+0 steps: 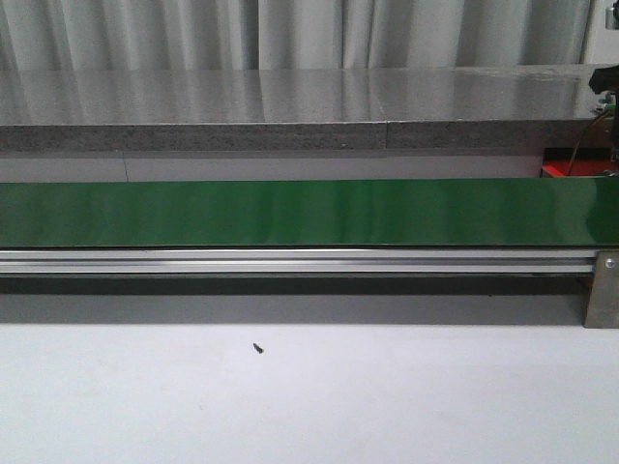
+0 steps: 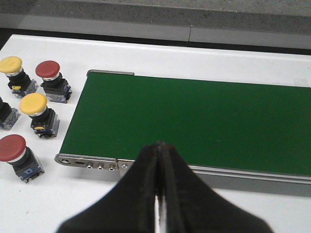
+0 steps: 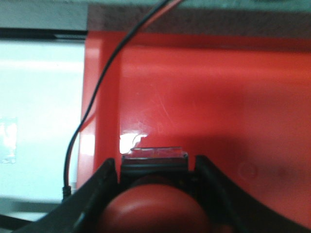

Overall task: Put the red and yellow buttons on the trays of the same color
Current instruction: 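Place the second red button in the red tray and release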

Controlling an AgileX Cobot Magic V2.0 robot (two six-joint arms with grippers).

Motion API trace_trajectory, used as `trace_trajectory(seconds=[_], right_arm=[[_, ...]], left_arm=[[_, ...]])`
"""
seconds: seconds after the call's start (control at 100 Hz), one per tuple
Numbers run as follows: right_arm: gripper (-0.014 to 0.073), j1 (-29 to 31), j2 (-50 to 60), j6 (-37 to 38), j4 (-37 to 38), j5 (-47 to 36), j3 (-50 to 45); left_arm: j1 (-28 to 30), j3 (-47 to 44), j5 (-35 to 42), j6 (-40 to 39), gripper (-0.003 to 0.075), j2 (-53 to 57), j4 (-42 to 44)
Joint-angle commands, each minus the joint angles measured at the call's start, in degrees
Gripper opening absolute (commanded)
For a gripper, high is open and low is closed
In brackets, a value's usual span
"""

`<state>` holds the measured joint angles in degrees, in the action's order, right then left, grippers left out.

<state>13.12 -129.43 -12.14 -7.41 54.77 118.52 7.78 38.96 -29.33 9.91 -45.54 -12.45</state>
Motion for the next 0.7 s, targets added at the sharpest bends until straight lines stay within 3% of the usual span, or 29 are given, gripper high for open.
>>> trace_trajectory(seconds=[0.0,0.33,0.69], right_arm=[[0.0174,0.4,2.7,-0.1,0.0,-3.2,2.3],[0.0197,0.4,-0.1,-0.1,0.0,-2.5,2.4],[0.0535,0.4,0.6,-0.1,0.0,-1.9,2.6]], left_arm=[[-0.3,1.7,3.4,0.0,-0.002,0.1,-0.9],[-0.3,1.7,3.4,0.0,-0.002,0.1,-0.9],[-0.3,1.7,3.4,0.0,-0.002,0.1,-0.9]])
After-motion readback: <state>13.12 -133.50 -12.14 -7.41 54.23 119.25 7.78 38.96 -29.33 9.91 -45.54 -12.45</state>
